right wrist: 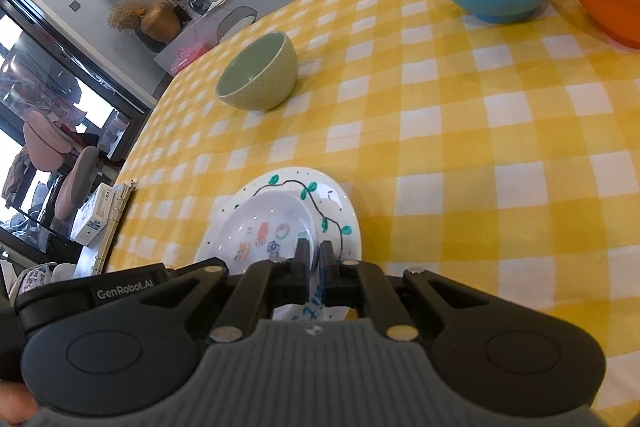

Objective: Organize plates and bowls
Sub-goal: 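Lift the sticker plate with both tools and lower it onto the 'Fruits' plate, then open both tools and pull them back from the plate stack, then move both tools to the orange bowl rim and close them on it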

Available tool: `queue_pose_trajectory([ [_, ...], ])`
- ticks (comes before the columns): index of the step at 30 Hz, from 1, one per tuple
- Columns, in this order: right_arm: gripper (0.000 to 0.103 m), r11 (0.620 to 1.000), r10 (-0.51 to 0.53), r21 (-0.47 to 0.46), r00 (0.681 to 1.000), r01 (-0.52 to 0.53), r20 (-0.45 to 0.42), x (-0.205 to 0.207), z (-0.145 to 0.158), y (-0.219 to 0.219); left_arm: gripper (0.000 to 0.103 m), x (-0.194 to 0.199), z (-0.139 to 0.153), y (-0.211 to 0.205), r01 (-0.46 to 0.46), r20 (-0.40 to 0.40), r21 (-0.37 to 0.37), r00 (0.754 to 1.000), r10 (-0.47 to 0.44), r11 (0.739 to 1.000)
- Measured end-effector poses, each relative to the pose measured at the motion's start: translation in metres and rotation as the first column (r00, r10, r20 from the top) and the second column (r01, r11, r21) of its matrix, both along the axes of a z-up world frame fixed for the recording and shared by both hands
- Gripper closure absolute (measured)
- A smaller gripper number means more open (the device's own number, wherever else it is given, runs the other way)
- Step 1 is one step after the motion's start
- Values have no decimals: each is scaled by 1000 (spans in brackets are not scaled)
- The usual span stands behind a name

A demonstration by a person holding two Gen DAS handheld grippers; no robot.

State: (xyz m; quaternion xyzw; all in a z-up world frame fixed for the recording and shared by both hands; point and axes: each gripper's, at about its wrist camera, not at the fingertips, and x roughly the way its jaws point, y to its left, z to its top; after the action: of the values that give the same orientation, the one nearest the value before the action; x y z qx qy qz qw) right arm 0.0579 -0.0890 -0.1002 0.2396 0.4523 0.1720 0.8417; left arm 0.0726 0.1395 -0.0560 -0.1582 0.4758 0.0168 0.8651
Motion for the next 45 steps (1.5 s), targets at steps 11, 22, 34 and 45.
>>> queue_pose_trajectory([
  [11, 69, 1000, -5, -4, 997, 6, 73, -6, 14, -5, 70, -3, 13, 6, -35, 34, -56, 999, 37, 998],
  [22, 56, 971, -46, -227, 991, 73, 126, -12, 40, -24, 57, -15, 61, -36, 71, 195, 85, 977, -86, 994],
  [34, 40, 920, -91, -348, 962, 179, 256, -6, 84, -93, 54, -4, 80, -104, 231, 261, 66, 935, -240, 971],
  [45, 37, 838, -242, -432, 937, 334, 253, 26, 77, -178, 44, 20, 74, -190, 332, 291, 82, 894, -342, 940],
])
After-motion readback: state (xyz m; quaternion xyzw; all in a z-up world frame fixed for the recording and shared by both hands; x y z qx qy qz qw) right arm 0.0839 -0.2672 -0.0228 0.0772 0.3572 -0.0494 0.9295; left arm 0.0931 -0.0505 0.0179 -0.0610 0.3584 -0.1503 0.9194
